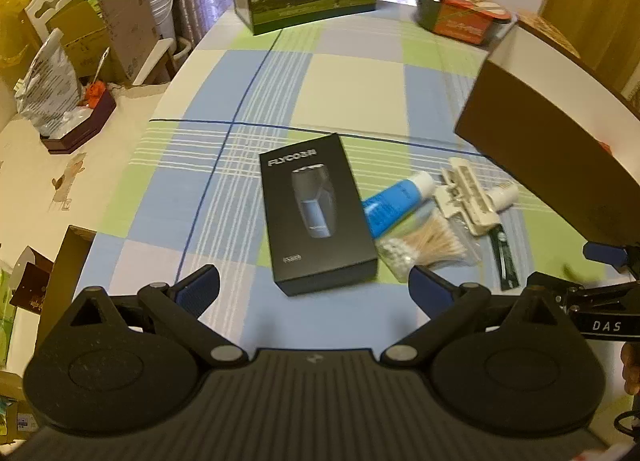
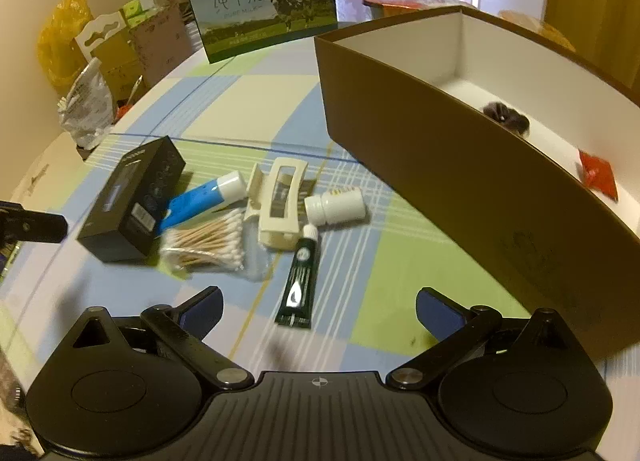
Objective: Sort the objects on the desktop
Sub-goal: 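Move both grippers toward the black shaver box and green tube on the table, then grasp the dark green tube with the right gripper while the left grasps the black FLYCO box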
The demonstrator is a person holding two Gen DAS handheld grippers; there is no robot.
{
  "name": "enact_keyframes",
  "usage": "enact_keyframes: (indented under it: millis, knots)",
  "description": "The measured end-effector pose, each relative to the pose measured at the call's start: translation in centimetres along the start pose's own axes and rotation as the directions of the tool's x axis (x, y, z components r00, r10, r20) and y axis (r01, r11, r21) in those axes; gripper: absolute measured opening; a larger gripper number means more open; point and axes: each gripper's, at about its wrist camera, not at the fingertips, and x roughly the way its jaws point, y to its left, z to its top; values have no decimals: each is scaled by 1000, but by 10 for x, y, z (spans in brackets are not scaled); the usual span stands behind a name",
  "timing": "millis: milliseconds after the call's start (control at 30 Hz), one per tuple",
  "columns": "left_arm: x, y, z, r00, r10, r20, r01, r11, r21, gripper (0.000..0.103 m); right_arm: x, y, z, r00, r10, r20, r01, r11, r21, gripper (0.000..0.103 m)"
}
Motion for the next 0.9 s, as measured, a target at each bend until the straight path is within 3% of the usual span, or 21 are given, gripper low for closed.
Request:
enact_keyframes:
  millis: [233, 500, 567, 600, 900]
  knots:
    - [16, 6, 7, 1000, 5, -1, -5, 1000, -13, 99, 28, 1, 6, 1000, -13, 9, 13, 999, -41, 61]
    - [36, 6, 19, 1000, 8, -2, -8, 1000, 0, 99, 54, 6, 10, 1000, -11, -20, 9, 996, -91, 32]
    - [41, 5, 23, 1000, 8, -2, -7, 1000, 7, 99, 58, 8, 10, 1000, -16, -24, 13, 994, -106, 23]
    - [43, 3, 25, 1000, 7, -4, -7, 1000, 11, 99, 59, 8, 9, 999, -24, -29, 21, 993, -117, 14]
    - [72, -3, 38, 999, -10, -34, 11, 1000, 24, 99, 51, -12, 3, 997, -67, -35, 64, 995, -76, 14]
